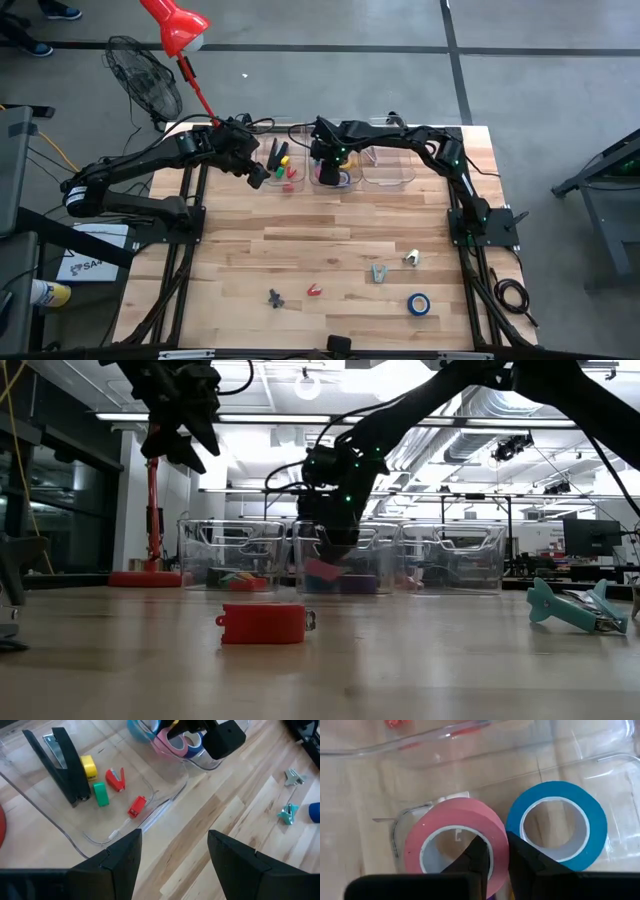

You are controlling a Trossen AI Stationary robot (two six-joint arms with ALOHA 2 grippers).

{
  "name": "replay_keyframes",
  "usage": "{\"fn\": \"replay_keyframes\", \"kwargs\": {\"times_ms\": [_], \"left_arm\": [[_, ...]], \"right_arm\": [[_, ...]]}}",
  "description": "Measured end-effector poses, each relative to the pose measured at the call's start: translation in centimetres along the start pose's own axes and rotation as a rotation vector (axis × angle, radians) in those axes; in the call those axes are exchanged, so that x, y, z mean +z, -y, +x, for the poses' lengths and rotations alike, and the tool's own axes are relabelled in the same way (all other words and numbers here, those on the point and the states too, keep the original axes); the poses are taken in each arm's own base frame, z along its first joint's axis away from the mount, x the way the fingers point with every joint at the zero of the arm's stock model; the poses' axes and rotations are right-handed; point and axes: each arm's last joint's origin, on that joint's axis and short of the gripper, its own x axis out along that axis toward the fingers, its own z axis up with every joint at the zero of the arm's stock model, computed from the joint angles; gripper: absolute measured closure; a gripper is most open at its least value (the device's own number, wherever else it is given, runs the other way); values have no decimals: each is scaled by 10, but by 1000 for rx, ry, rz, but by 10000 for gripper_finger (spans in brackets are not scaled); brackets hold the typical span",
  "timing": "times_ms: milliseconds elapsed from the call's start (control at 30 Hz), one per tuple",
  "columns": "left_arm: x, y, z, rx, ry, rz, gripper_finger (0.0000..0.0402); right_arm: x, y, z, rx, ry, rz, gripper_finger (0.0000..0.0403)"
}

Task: Pick and place Stapler, Stapler remover, tape
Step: Put the pink tape into the middle transparent bin, then put the blue tape into the middle transparent bin

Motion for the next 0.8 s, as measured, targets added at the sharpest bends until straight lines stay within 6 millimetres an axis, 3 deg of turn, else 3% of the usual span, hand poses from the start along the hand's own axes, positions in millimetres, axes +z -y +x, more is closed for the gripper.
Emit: {"fn": "replay_keyframes", "kwargs": {"times_ms": [200,333,500,800], "left_arm": [[0,0,0,1,-1,-1,179],[0,0,0,2,-3,0,179],[-1,0,0,1,-8,20,179],[-1,0,0,-2,-9,77,179]], "right_arm": [[0,-1,-9,-14,-5,0,299],[1,-1,-26,-74,5,0,253],[3,-4,-65,-143,26,19,218],[-14,-22,-148,-141,36,300,218]]}}
